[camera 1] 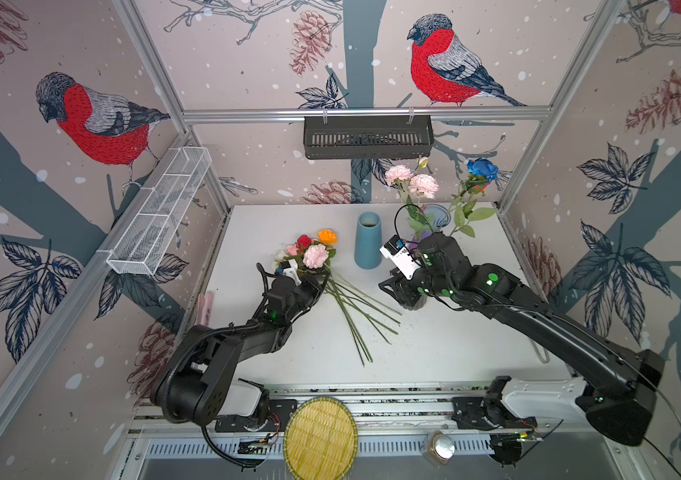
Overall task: Arrange the flowers into the vase
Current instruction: 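Lift the pink peonies with the left gripper while the right gripper reaches toward them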
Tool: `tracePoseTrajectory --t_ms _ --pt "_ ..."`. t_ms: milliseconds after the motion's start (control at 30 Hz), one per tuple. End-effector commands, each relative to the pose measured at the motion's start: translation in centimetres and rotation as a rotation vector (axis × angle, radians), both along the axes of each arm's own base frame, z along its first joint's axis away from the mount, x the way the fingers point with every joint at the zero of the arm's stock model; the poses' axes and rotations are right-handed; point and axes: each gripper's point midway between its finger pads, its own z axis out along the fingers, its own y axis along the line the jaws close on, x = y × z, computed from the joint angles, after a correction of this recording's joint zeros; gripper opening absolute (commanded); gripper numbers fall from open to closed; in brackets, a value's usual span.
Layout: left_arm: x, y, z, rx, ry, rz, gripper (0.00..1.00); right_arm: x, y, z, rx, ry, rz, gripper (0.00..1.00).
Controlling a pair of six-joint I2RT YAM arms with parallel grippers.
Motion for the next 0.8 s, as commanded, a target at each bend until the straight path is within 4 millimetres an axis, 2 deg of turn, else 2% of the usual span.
tracePoseTrajectory --t_ms 0,133,200,300,467,633,767 --pt "-0.4 -0.8 3.0 0.101 -0.135 -0.102 0.00 -0.1 0.0 1.2 0.011 -0.053 -0.012 0.53" --pt "-1.0 -1.9 8.8 0.121 -0.343 -0.205 0.00 -0.7 0.3 2.2 0.026 -0.093 0.006 0.53" --pt "-2.0 -3.1 11.8 0.116 -0.469 -0.297 0.00 -0.7 0.2 2.2 0.029 -0.092 0.002 0.53" --pt "-3.4 -4.2 14.9 0.091 -0.588 -0.398 0.00 -0.8 0.5 2.0 0.031 -0.080 0.007 0.53" --pt "-4.9 -5.0 17.7 0.086 -0.700 -0.485 0.00 -1.2 0.8 2.5 0.053 -0.079 0.020 0.53" --pt "-7.4 -5.9 20.3 0.026 -0.811 -0.596 0.00 -1.4 1.1 2.7 0.066 -0.078 0.033 0.53" --pt "-9.0 -7.4 21.3 0.000 -0.854 -0.658 0.00 -1.6 2.0 3.2 0.106 -0.067 0.063 0.53"
